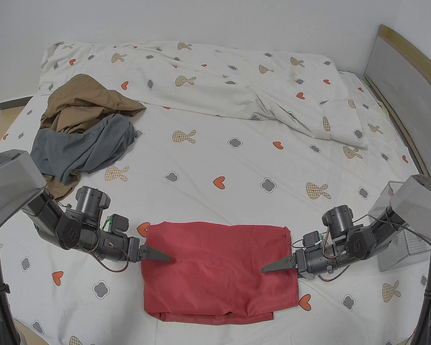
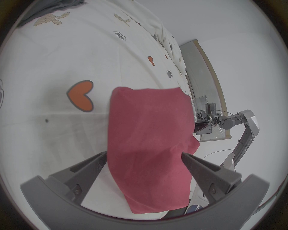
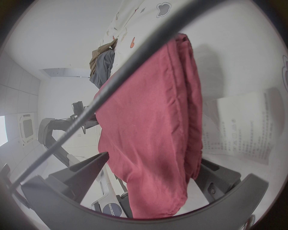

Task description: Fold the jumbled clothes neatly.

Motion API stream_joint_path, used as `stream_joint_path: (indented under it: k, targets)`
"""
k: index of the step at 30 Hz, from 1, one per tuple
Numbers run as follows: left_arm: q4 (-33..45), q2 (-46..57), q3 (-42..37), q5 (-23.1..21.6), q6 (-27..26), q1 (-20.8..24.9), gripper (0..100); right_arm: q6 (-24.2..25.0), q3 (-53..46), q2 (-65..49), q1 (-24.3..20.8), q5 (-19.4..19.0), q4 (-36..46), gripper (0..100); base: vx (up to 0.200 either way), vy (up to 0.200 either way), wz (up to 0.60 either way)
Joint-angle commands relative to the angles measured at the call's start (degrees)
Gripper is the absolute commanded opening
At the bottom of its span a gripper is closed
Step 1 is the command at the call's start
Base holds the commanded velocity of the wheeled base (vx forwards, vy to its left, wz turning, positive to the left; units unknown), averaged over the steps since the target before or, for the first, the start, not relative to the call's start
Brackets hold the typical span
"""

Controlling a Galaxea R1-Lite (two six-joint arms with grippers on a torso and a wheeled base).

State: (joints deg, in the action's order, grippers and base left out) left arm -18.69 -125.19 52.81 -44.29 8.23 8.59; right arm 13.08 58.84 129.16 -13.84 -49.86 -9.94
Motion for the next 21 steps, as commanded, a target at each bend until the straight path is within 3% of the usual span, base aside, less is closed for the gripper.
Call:
stream_joint_path:
  k: [1, 11, 15, 21]
  targets:
    - [-0.12, 0.29, -0.43, -0.01, 0.03, 1.07, 100, 0.1, 0.39, 0.13, -1.37, -0.24, 0.0, 100, 0.0, 0.0, 0.0]
    - [-1.18, -0.85, -0.51, -0.27, 0.21, 2.04, 100, 0.19, 0.66, -0.22, -2.16, -0.68, -0.08, 100, 0.0, 0.0, 0.0]
    - [-1.35, -2.61, 0.19, -4.23, 0.38, 2.83, 100, 1.42, 1.89, 0.13, -5.24, -0.59, 0.0, 100, 0.0, 0.0, 0.0]
    - [-1.61, -5.6, 2.74, -4.84, 0.38, 3.18, 100, 2.74, 4.26, 0.66, -6.38, -0.59, 0.0, 100, 0.0, 0.0, 0.0]
